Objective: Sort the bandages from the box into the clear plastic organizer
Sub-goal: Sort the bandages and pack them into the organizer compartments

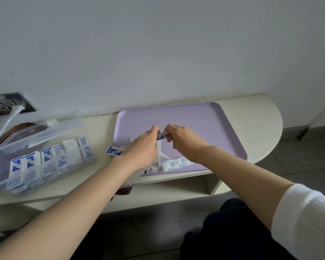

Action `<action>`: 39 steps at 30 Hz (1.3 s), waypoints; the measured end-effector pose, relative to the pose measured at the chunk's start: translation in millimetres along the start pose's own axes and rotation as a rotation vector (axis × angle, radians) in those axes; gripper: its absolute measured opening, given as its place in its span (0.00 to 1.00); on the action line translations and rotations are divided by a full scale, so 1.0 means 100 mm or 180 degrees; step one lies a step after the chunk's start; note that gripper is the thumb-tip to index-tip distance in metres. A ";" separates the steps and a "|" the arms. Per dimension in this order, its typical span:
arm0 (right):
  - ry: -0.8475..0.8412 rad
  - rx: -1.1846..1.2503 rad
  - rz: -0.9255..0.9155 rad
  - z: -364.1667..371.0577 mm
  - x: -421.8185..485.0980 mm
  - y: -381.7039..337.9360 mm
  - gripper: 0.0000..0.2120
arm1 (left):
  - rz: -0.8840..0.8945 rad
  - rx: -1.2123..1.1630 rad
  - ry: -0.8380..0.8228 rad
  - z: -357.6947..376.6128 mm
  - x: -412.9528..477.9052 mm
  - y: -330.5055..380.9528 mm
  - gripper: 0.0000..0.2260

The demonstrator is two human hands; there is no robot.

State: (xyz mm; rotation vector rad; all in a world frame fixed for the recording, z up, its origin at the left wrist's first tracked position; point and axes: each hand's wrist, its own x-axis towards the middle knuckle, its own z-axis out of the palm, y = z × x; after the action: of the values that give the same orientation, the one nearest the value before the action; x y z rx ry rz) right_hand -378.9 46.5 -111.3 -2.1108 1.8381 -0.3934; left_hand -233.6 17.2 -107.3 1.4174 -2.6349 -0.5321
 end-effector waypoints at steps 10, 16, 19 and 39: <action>-0.0328 0.0837 0.0040 -0.09 0.04 -0.33 0.08 | -0.0286 -0.0437 0.0016 -0.16 -0.28 -0.36 0.16; -0.0329 0.0972 0.0011 -0.06 0.07 -0.61 0.11 | -0.0491 -0.0916 0.0178 -0.26 -0.56 -0.54 0.15; -0.0440 0.0955 -0.0083 -0.01 0.07 -0.75 0.12 | -0.0570 -0.0916 0.0291 -0.31 -0.71 -0.64 0.15; -0.0969 -0.0887 -0.1085 0.30 -0.08 -1.44 0.11 | -0.0588 -0.0496 0.0391 -0.47 -1.42 -0.99 0.06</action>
State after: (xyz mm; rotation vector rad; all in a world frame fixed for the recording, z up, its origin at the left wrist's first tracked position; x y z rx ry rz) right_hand -237.5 74.4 -80.0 -2.5133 1.4306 0.1176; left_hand -64.1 72.5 -87.2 1.5978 -2.3274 -0.6319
